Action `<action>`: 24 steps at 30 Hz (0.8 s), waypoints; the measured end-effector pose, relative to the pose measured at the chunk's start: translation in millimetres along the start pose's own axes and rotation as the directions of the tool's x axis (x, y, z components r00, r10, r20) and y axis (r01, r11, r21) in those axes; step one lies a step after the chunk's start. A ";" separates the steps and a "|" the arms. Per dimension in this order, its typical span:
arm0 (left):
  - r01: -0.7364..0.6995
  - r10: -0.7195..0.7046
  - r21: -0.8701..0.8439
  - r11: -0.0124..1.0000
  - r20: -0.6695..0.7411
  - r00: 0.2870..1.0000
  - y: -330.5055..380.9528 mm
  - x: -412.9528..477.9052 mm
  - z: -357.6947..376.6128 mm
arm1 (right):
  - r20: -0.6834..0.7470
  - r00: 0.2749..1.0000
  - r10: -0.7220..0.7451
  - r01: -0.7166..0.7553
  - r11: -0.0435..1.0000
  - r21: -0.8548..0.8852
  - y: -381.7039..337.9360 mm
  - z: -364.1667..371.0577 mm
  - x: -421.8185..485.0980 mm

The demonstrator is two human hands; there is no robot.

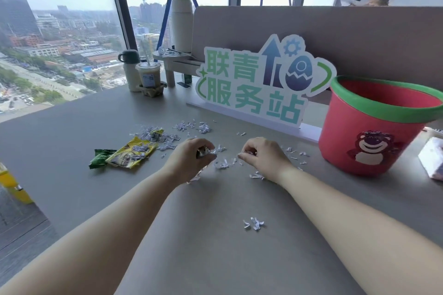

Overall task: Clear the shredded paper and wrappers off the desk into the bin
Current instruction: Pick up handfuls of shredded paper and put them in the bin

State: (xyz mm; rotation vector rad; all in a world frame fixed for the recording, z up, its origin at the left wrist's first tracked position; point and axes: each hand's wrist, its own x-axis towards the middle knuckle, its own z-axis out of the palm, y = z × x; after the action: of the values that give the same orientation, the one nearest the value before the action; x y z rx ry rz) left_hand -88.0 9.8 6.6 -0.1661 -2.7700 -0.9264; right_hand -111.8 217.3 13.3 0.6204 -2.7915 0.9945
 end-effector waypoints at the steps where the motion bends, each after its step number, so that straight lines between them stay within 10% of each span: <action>1: -0.009 0.009 -0.008 1.000 -0.002 1.000 4.6 1.4 -1.7 | -0.010 1.000 -0.003 0.003 1.000 0.008 -2.0 -6.2 0.2; 24: -0.360 0.358 -0.119 0.925 -0.037 0.933 186.1 58.5 -14.8 | -0.302 0.953 0.011 -0.017 1.000 -0.018 -10.4 -201.1 -19.0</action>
State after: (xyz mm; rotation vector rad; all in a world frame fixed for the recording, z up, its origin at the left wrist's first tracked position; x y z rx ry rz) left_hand -109.9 151.1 140.1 -0.6606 -2.5421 -0.9897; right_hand -96.0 342.6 171.4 0.4060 -2.5366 0.9701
